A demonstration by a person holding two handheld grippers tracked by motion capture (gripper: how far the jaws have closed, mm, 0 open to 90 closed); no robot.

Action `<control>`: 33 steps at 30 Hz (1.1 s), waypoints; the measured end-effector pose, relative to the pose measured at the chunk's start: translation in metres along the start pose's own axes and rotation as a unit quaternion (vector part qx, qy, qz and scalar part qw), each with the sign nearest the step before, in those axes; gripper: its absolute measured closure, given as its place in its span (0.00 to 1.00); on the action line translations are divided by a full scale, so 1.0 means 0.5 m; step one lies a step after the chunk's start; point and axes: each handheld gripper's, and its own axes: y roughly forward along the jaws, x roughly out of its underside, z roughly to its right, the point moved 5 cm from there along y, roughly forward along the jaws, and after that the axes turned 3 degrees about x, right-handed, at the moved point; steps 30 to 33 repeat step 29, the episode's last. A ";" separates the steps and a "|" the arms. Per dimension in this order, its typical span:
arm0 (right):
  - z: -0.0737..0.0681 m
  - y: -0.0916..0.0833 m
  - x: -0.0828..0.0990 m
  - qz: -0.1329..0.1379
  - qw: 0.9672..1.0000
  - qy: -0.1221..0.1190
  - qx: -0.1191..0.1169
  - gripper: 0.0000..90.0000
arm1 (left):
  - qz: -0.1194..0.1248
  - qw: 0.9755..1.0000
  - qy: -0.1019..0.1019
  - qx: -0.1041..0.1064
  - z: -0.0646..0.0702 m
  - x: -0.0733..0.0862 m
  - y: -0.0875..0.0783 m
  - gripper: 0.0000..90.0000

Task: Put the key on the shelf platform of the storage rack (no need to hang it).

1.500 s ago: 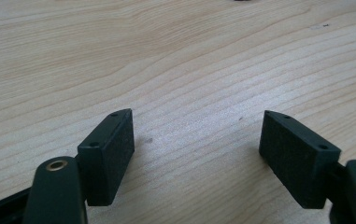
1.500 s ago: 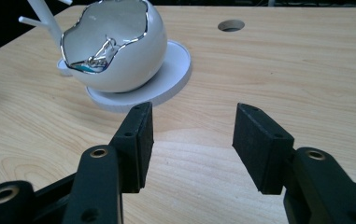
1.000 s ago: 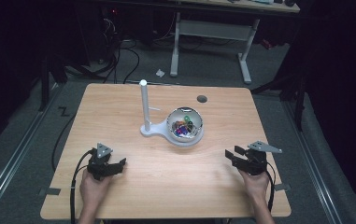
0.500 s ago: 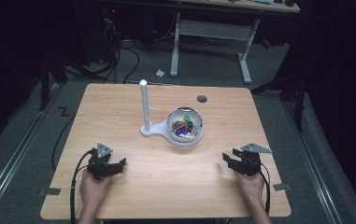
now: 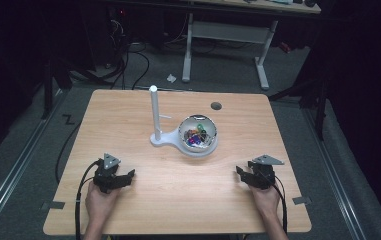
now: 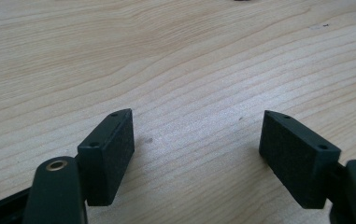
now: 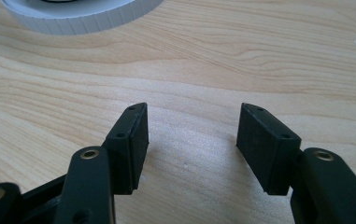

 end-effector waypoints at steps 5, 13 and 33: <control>-0.007 0.005 0.002 -0.017 1.000 -0.019 0.010 0.44 | 0.000 1.000 0.001 0.001 0.000 0.000 0.000 0.30; -0.007 0.005 0.003 -0.019 1.000 -0.017 0.013 0.41 | -0.001 1.000 0.003 0.002 0.000 0.000 0.000 0.30; -0.005 0.005 0.003 -0.020 1.000 -0.015 0.016 0.38 | 0.000 1.000 0.003 0.000 -0.001 0.000 0.000 0.30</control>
